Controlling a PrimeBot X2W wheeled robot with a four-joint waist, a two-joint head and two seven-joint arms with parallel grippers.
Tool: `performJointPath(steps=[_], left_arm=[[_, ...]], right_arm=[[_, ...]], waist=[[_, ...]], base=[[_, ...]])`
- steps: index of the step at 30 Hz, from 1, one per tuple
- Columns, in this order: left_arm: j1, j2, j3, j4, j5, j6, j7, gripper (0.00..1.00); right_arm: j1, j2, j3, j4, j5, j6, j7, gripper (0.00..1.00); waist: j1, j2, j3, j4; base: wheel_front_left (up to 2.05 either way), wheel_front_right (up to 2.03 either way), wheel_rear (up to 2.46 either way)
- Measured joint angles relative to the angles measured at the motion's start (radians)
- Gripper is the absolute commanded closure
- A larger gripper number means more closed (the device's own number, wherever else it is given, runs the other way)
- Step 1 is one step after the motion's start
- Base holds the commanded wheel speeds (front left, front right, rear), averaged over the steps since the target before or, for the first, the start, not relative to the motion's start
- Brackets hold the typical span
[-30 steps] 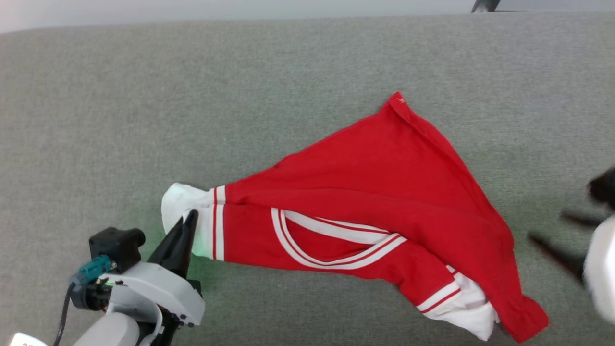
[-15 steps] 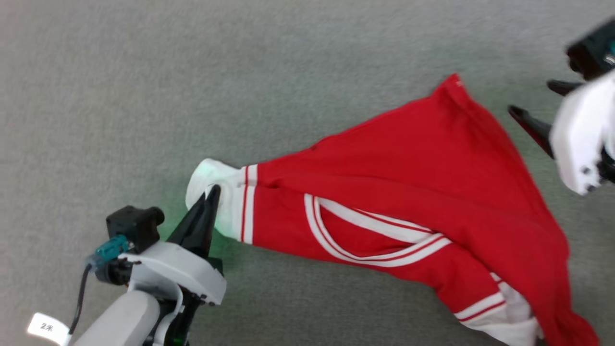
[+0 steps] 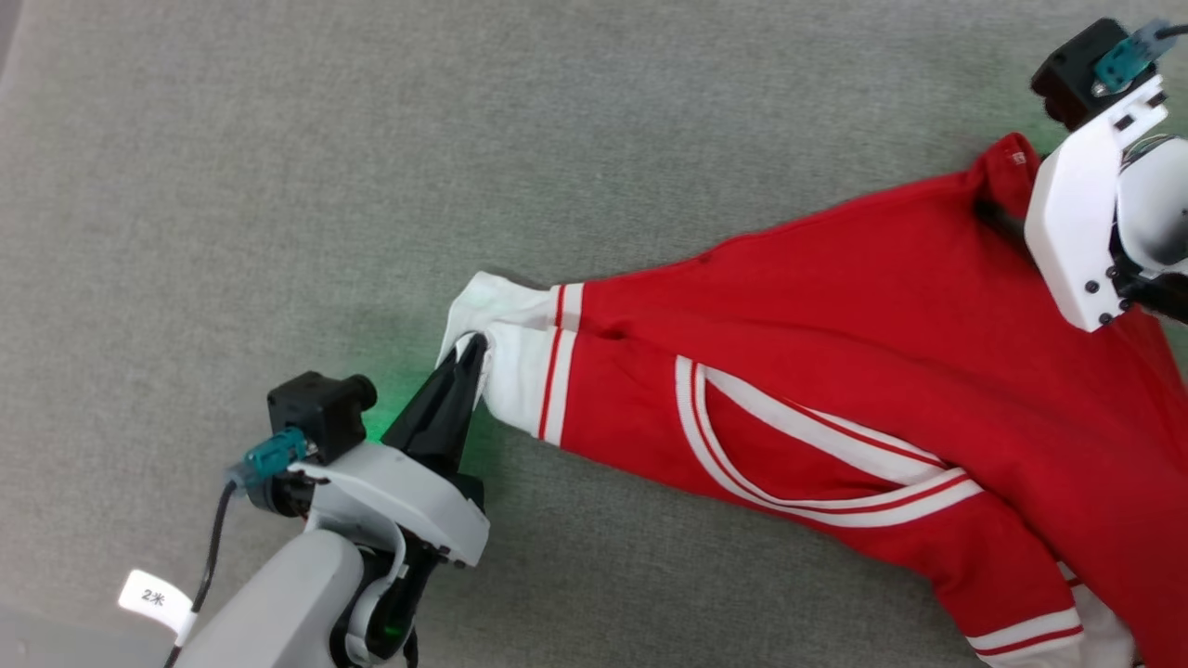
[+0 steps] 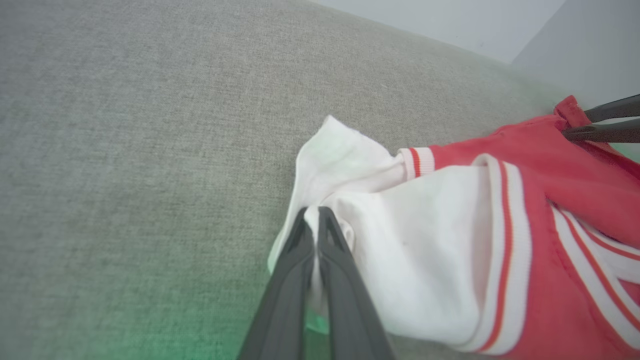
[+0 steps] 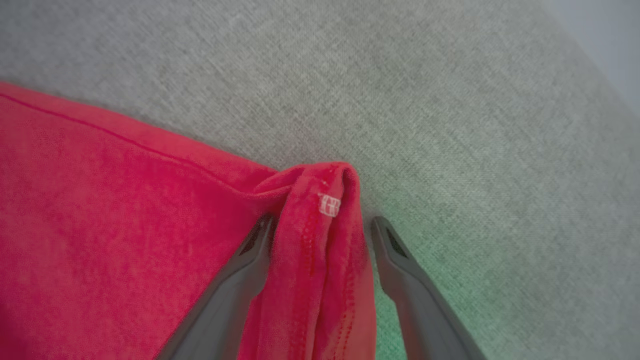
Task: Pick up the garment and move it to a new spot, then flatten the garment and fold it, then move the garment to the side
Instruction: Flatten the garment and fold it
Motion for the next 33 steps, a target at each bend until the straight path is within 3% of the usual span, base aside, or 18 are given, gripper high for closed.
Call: performJointPath(steps=[1,2,10,19,23,27,33], left_arm=[[0.000,-0.002,0.000,0.005,0.000,-0.005,-0.004,1.00],[0.000,-0.002,0.001,0.009,0.000,-0.007,-0.007,1.00],[-0.006,0.003,0.011,0.033,-0.006,-0.024,-0.017,1.00],[-0.136,0.031,0.051,0.073,-0.022,-0.086,-0.001,1.00],[-0.280,0.041,0.067,0.118,-0.035,-0.126,0.056,1.00],[-0.472,0.016,0.113,0.218,-0.095,-0.166,0.120,1.00],[-0.812,-0.012,0.167,0.466,-0.082,-0.156,0.114,1.00]], right_arm=[[-0.006,-0.002,0.009,0.007,0.013,0.000,-0.005,0.80],[-0.010,-0.006,0.016,0.012,0.026,0.000,-0.006,1.00],[-0.027,0.010,0.032,0.082,0.068,0.003,-0.106,1.00],[-0.079,0.097,-0.189,0.280,0.067,0.001,-0.340,1.00],[-0.132,0.133,-0.263,0.356,0.049,0.001,-0.392,1.00],[-0.231,0.162,-0.337,0.416,0.023,0.001,-0.437,1.00],[-0.391,0.229,-0.445,0.537,-0.035,0.001,-0.554,1.00]], waist=[[0.0000,0.0000,0.003,0.006],[0.0000,0.0000,0.005,0.010],[0.0000,0.0000,-0.011,-0.005],[0.0000,0.0000,-0.066,-0.046],[0.0000,0.0000,-0.080,-0.079],[0.0000,0.0000,-0.078,-0.113],[0.0000,0.0000,-0.058,-0.158]], base=[[0.00,0.00,0.00],[0.00,0.00,0.00],[0.00,0.00,0.00],[0.00,0.00,0.00],[0.00,0.00,0.00],[0.00,0.00,0.00],[0.00,0.00,0.00]])
